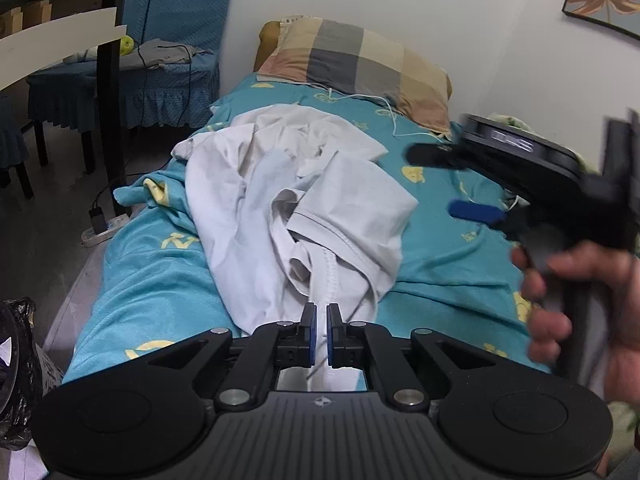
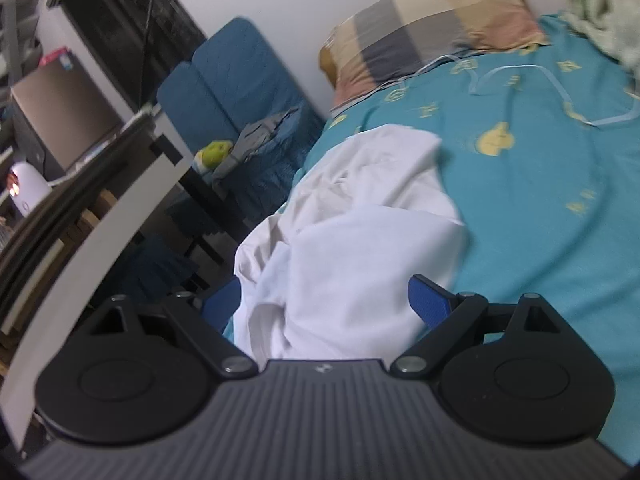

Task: Fold clothes
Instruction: 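Grasp the T-shirt with the right gripper while the left gripper holds its edge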

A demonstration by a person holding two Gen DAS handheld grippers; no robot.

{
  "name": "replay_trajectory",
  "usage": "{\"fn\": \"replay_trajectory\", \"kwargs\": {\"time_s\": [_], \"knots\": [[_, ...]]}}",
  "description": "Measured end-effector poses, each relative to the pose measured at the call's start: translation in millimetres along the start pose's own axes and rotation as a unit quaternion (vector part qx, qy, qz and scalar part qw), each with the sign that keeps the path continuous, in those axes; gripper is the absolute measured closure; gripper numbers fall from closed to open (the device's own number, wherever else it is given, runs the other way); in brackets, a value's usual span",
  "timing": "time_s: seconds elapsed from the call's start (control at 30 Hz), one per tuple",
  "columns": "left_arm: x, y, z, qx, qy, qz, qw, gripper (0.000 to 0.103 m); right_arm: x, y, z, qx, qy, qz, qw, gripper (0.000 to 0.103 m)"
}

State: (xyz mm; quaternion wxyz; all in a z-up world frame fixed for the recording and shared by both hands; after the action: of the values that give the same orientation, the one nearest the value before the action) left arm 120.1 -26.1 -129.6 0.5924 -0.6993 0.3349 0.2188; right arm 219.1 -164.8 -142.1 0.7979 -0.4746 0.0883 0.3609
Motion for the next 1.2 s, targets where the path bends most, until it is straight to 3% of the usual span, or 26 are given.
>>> {"fn": "replay_trajectory", "kwargs": {"time_s": [0.17,0.2,0.27,0.3,0.33,0.4,0.5,0.63,0.77,0.9,1.03,1.07,1.17,1.2], "knots": [[11,4,14,-0.020,0.006,0.007,0.9997,0.080,72,-7,16,-0.040,0.022,0.028,0.999,0.012],[13,6,16,-0.020,0.008,0.009,0.9997,0.078,86,-3,14,-0.051,0.035,0.036,0.997,0.024],[16,8,17,-0.017,0.010,0.011,0.9997,0.076,103,3,10,-0.069,0.054,0.048,0.995,0.034],[18,9,16,-0.015,0.012,0.013,0.9997,0.075,111,6,7,-0.079,0.063,0.054,0.993,0.048],[20,11,16,-0.012,0.013,0.015,0.9997,0.073,110,6,3,-0.082,0.075,0.052,0.992,0.069],[23,12,15,-0.008,0.016,0.017,0.9997,0.072,104,5,-5,-0.082,0.090,0.046,0.992,0.088],[20,10,11,-0.003,0.021,0.012,0.9997,0.070,75,-6,-17,-0.078,0.087,0.020,0.993,0.094],[13,8,-2,0.021,0.029,-0.003,0.9993,0.066,23,-27,-42,-0.063,0.104,-0.003,0.993,0.094],[12,11,-13,0.047,0.031,-0.003,0.9984,0.061,-22,-28,-92,-0.021,0.155,0.019,0.988,0.094],[11,19,-21,0.071,0.033,0.006,0.9969,0.059,-52,-10,-137,0.044,0.155,0.038,0.986,0.092],[8,23,-28,0.088,0.022,0.007,0.9958,0.052,-74,-2,-136,0.070,0.118,0.020,0.990,0.091],[8,24,-29,0.094,0.017,0.008,0.9954,0.050,-70,-3,-124,0.045,0.106,0.022,0.993,0.090],[9,28,-30,0.107,0.003,0.016,0.9942,0.049,-60,-5,-89,-0.029,0.069,0.028,0.997,0.076],[10,28,-30,0.107,-0.001,0.017,0.9941,0.048,-56,-5,-77,-0.054,0.057,0.030,0.996,0.060]]}}
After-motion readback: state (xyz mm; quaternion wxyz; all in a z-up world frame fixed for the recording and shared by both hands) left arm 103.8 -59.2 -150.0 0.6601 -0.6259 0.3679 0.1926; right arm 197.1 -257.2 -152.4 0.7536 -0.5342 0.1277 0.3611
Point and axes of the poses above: each gripper's, at about its wrist camera, not at the fingertips, and x roughly the way its jaws point, z to its left, y to its underside, the point moved 10 cm from there along x, roughly the way its jaws point, and after that the axes turned 3 degrees about -y, right-handed, at the moved point
